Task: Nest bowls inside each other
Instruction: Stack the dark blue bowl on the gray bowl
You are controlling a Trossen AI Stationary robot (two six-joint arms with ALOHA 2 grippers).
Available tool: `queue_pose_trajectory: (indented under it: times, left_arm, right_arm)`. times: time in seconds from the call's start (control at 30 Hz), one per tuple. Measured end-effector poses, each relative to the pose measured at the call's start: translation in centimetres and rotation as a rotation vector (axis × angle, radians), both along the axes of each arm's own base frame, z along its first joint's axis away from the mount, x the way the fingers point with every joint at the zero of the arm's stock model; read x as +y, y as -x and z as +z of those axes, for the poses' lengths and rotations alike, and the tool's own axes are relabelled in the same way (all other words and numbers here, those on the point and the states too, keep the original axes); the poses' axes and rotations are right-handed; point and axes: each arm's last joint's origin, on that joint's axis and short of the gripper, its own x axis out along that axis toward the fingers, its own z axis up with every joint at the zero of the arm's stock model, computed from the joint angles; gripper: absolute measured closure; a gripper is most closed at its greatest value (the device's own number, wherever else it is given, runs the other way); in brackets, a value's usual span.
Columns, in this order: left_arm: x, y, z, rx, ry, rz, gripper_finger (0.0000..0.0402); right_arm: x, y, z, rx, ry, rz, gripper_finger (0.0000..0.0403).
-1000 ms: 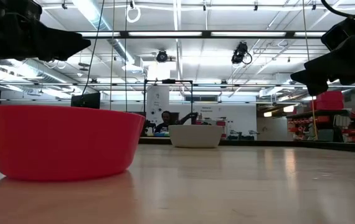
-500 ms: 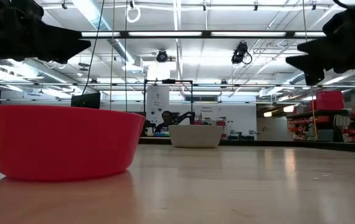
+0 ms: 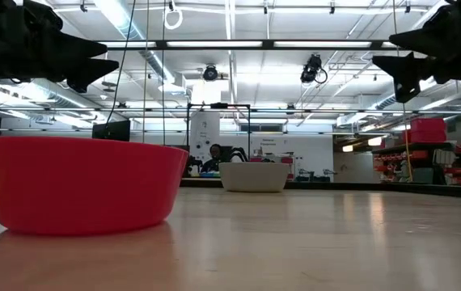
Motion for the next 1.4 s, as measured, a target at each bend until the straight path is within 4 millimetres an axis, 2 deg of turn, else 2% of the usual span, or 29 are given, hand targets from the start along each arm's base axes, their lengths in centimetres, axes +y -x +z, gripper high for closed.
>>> queue_pose_trajectory:
  times: [0.17, 0.3, 0.37, 0.47, 0.57, 0.7, 0.83, 0.97, 1.13, 1.23, 1.4]
  left_arm:
    - [0.0, 0.0, 0.0, -0.012, 0.073, 0.005, 0.0122]
    - [0.2, 0.0, -0.2, -0.004, 0.118, 0.044, 0.0122]
    - [0.2, 0.0, -0.4, 0.025, 0.113, 0.041, 0.0122]
    - [0.1, -0.1, -1.0, 0.087, 0.12, 0.016, 0.0122]
    - [0.1, -0.1, -1.5, 0.139, 0.131, 0.015, 0.0122]
    - [0.1, -0.5, -2.0, 0.234, 0.141, 0.0, 0.0122]
    - [0.2, -1.1, -2.9, 0.344, 0.147, 0.005, 0.0122]
    - [0.4, -1.6, -3.8, 0.447, 0.155, 0.048, 0.0122]
    - [0.6, -2.1, -4.6, 0.51, 0.152, 0.084, 0.0122]
    - [0.7, -2.3, -4.7, 0.52, 0.152, 0.098, 0.0122]
    - [0.7, -2.5, -4.8, 0.525, 0.153, 0.097, 0.0122]
  right_arm:
    - [0.0, 0.0, -0.5, 0.052, 0.008, 0.011, 0.0202]
    - [0.0, -0.1, -1.7, 0.173, 0.033, 0.008, 0.0207]
    - [-0.1, 0.0, -2.4, 0.254, 0.031, -0.041, 0.021]
    - [-0.4, -0.2, -2.7, 0.282, -0.068, -0.127, 0.0216]
    - [-0.5, -0.4, -3.1, 0.322, -0.069, -0.156, 0.0217]
    - [-0.3, -0.8, -4.1, 0.437, -0.106, -0.098, 0.0221]
    - [0.1, -1.2, -5.0, 0.578, -0.254, 0.021, 0.0229]
    - [1.1, -2.4, -3.8, 0.671, -0.368, 0.15, 0.0235]
    - [3.4, -5.3, 0.0, 0.762, -0.342, 0.263, 0.0236]
    - [4.9, -7.2, 1.5, 0.935, -0.313, 0.279, 0.0236]
    - [7.4, -9.2, 1.8, 1.28, -0.283, 0.239, 0.0236]
